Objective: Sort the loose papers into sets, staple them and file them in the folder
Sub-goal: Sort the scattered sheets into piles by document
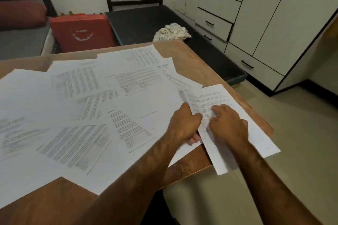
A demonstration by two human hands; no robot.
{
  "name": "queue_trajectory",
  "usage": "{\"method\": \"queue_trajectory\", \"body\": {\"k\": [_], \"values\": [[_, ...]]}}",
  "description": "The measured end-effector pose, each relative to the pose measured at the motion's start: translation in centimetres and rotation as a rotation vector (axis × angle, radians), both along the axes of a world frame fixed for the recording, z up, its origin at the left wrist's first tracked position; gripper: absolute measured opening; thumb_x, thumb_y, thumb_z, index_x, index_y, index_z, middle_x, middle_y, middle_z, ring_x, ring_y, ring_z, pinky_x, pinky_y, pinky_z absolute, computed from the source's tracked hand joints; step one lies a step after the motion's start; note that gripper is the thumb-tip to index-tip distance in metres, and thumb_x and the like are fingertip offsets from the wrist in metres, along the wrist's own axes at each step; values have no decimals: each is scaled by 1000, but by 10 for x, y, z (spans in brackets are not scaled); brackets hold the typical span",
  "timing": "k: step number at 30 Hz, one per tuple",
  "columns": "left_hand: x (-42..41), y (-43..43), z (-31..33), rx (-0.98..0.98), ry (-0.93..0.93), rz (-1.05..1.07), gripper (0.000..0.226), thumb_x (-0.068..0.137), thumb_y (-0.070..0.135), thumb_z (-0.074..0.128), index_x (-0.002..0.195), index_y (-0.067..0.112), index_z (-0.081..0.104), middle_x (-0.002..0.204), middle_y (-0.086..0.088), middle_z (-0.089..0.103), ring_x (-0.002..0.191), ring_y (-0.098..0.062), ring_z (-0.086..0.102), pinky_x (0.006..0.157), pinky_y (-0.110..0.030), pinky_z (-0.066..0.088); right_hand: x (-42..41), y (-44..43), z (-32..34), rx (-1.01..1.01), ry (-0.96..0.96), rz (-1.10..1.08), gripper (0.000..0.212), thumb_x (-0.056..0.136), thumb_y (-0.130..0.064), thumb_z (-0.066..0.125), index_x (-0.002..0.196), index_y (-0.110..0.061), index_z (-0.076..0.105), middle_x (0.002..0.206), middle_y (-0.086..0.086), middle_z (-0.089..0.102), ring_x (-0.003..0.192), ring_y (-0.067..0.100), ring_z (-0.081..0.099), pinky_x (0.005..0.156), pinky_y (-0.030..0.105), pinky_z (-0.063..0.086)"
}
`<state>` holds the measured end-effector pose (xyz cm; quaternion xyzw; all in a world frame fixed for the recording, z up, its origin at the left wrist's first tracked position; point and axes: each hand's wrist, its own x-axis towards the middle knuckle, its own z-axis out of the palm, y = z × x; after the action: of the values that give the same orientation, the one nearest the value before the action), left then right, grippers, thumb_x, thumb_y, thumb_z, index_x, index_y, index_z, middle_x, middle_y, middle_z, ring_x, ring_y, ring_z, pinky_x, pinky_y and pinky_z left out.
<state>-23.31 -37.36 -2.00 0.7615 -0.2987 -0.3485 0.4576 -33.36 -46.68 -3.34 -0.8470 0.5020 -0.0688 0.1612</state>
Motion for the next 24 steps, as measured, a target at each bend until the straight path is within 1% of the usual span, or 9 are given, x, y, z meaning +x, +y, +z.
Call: {"method": "queue_trajectory", "body": {"k": [1,4,6,8,11,15,19,22,24], "values": [[3,6,4,67,-164,-29,30,103,40,54,130,27,49,118,2,72,72,-24,75,63,-35,62,-2,-2,-2,-5,-4,-9,45,103,-38,55,147,-30,50,154,-2,50,139,26,47,115,53,34],[19,39,8,215,-647,-61,40,103,48,51,135,24,52,133,4,64,110,-20,66,94,-36,54,-2,-2,-5,-56,-5,-23,44,101,-36,57,144,-28,52,154,2,49,142,28,44,118,56,29],[30,72,-1,237,-875,-127,40,103,50,48,133,25,55,132,3,59,117,-17,57,99,-36,49,10,8,-5,-142,-47,25,45,99,-34,60,143,-26,54,157,4,47,147,30,39,122,55,24],[42,101,-16,249,-1009,-202,44,102,52,44,134,24,54,137,1,53,123,-19,48,104,-38,44,30,26,-3,-177,-148,113,42,100,-34,62,141,-26,58,156,3,50,146,27,42,124,52,23],[58,134,-31,303,-1038,-240,47,104,53,35,142,28,45,153,2,41,138,-21,37,115,-42,31,67,60,-1,-143,-216,301,40,102,-39,58,141,-30,58,155,-3,51,145,21,42,125,46,22],[76,159,-30,302,-1016,-204,48,101,52,41,144,30,44,154,5,39,140,-18,36,119,-40,28,104,86,-5,-52,-135,474,46,104,-41,53,147,-26,52,157,-3,49,146,20,42,123,43,24],[91,186,-32,263,-950,-171,49,98,55,39,140,31,47,151,8,41,139,-14,37,119,-38,30,123,109,-9,-40,-25,528,50,105,-49,47,150,-27,47,160,-2,43,146,22,41,123,42,26],[99,201,-36,198,-904,-132,47,94,56,43,132,31,53,144,11,46,133,-11,41,115,-36,34,130,120,-9,-26,-75,529,49,102,-51,52,145,-27,54,155,-2,50,142,22,46,121,42,31],[104,209,-39,157,-879,-101,45,92,57,47,128,31,56,140,12,48,130,-10,43,112,-33,35,137,126,-8,14,-151,484,58,98,-58,47,144,-25,56,153,-1,52,141,23,47,121,41,31]]}}
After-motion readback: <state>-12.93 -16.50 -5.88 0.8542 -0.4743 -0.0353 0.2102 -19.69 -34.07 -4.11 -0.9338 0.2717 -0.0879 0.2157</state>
